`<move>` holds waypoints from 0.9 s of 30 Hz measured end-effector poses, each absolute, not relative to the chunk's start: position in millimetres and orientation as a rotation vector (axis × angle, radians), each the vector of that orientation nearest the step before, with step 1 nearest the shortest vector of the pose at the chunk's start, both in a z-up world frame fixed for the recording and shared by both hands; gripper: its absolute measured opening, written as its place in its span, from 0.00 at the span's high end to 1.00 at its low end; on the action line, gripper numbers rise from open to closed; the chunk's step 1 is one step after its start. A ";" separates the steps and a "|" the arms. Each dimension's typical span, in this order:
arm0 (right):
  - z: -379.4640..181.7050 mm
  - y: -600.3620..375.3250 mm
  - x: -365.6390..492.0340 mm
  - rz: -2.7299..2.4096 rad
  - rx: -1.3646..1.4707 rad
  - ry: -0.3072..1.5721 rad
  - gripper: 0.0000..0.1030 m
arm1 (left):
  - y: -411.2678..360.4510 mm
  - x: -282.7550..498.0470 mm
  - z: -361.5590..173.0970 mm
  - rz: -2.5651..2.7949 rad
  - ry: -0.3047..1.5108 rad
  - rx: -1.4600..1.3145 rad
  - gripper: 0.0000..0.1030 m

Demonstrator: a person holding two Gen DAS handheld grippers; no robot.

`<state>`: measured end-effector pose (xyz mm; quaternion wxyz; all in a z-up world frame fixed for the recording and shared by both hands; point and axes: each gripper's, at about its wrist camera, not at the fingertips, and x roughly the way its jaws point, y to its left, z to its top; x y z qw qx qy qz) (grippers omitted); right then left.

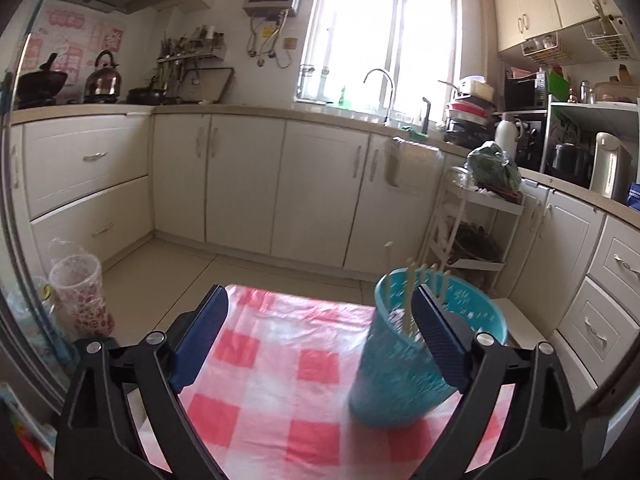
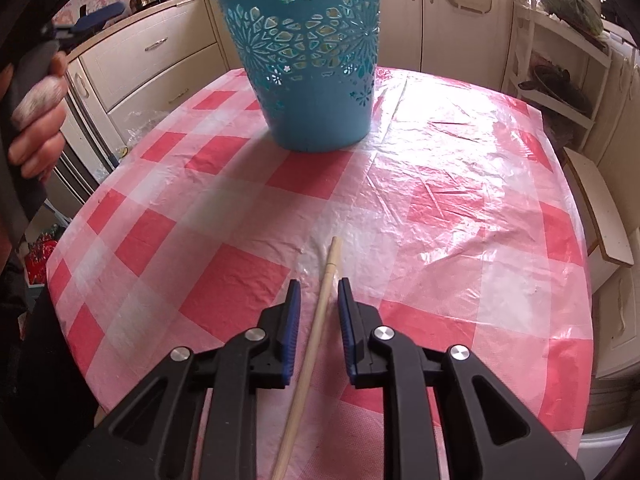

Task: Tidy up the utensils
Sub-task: 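Lift the stick over the teal basket and open the right gripper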

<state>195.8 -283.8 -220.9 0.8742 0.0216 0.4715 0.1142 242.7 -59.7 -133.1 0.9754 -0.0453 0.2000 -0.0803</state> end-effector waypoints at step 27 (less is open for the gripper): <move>-46.9 -328.6 241.0 0.377 0.529 0.376 0.94 | 13.7 248.1 -247.3 -0.050 0.787 -0.213 0.10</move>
